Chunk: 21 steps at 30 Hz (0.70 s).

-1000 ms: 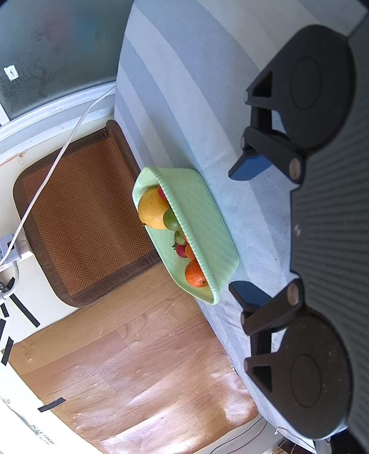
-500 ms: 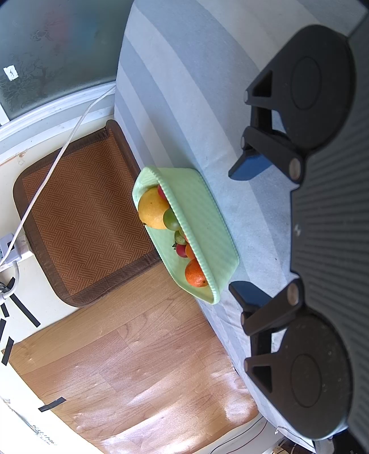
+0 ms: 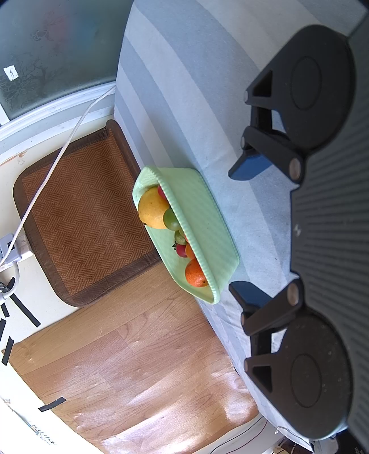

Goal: Organize fruits

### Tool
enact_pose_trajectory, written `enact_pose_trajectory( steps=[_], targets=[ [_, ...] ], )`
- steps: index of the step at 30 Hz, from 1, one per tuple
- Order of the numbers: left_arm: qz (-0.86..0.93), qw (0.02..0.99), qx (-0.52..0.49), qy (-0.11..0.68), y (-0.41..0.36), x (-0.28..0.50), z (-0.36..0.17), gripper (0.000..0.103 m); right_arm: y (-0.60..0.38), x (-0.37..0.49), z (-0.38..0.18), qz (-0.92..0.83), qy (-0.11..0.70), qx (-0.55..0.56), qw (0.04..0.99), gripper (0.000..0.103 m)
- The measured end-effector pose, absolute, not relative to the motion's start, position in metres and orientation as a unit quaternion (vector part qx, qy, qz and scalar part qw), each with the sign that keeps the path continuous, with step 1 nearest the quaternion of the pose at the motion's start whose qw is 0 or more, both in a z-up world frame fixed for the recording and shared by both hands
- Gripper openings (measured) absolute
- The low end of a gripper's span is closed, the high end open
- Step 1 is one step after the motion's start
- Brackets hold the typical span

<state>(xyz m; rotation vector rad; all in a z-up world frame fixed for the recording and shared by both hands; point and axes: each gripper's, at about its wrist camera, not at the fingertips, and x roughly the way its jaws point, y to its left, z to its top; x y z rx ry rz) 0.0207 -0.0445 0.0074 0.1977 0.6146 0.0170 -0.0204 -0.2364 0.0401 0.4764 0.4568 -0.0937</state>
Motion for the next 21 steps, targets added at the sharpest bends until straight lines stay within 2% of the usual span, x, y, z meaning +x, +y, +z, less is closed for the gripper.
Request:
enact_pose_trajectory(
  steps=[21],
  targets=[
    [0.005,0.948,0.099,0.302,-0.0436,0.0204,0.0082,0.103,-0.2362,-0.0205,0.0407,-0.045,0.223,0.23,0.946,0.08]
  ],
)
